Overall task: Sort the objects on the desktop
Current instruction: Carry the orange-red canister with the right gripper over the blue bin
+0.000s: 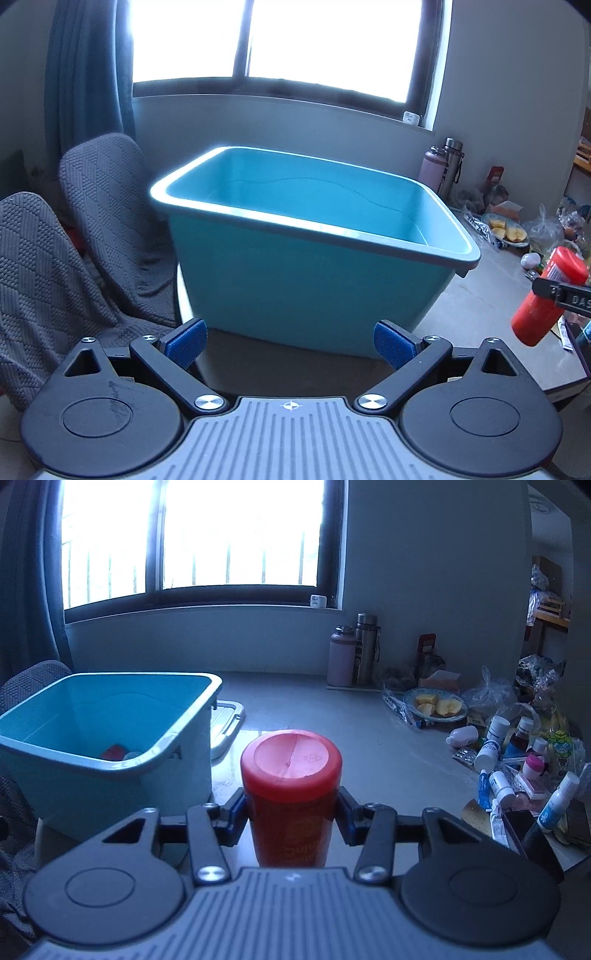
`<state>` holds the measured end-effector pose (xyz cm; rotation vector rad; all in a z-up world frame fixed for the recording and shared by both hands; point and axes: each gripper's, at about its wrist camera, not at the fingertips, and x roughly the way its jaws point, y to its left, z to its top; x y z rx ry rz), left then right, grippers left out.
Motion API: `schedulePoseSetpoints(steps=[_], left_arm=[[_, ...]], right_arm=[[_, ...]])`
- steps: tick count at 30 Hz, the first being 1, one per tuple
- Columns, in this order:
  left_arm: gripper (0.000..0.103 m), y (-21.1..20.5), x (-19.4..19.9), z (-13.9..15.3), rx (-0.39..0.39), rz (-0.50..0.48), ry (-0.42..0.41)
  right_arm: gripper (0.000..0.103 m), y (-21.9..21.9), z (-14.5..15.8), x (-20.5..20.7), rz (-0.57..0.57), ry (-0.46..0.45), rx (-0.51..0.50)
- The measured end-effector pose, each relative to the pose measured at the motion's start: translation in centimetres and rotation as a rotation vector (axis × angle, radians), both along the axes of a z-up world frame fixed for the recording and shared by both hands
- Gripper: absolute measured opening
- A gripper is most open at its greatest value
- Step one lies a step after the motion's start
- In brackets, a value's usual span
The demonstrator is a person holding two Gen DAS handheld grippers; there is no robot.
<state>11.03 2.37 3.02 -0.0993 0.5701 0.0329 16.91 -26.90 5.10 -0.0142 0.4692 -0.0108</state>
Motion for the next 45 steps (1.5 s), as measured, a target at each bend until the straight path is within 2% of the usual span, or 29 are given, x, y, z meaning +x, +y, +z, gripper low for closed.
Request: schedulePoseSetpoints(steps=[12,20,28,34,38,40,41,42,45], left_arm=[[0.098,3.2,-2.8,1.2,-0.004,-0.007,0.015],[0.098,4.1,-4.3,2.0,0.007,-0.013,0.003],[0.098,4.6,-4.1,2.7,0.008,0.006,-0.005],[0.098,5.1,-2.8,2.8,0.014,0.037,0.008],[0.098,5.6,-1.3,2.6,0.020,0.073,0.027],[0.098,5.8,-0.8,2.8,0.016,0.080,0.025],[0.098,5.9,-0.5,2.9,0.016,0.084,0.024],[0.098,6.0,-0.3,3.0,0.025,0.091,0.024],[0.098,6.2,0.4,3.2,0.030,0.109,0.026]], right_arm=[[0.049,3.8,4.1,-4.3,0.049,-0.087,-0.009],[0.049,6.1,6.4,-4.7,0.099,-0.154,-0.028],[0.049,8.2,7.8,-2.2,0.174,-0.205,-0.040],[0.049,9.4,7.9,1.3,0.231,-0.225,-0.030],[0.049,10.3,7.6,4.3,0.275,-0.202,-0.027],[0.063,11.0,7.4,5.5,0.295,-0.207,-0.048],[0.082,11.3,7.5,5.7,0.283,-0.221,-0.066],[0.093,11.7,7.5,5.9,0.271,-0.236,-0.084],[0.095,12.4,7.4,5.8,0.302,-0.274,-0.110]])
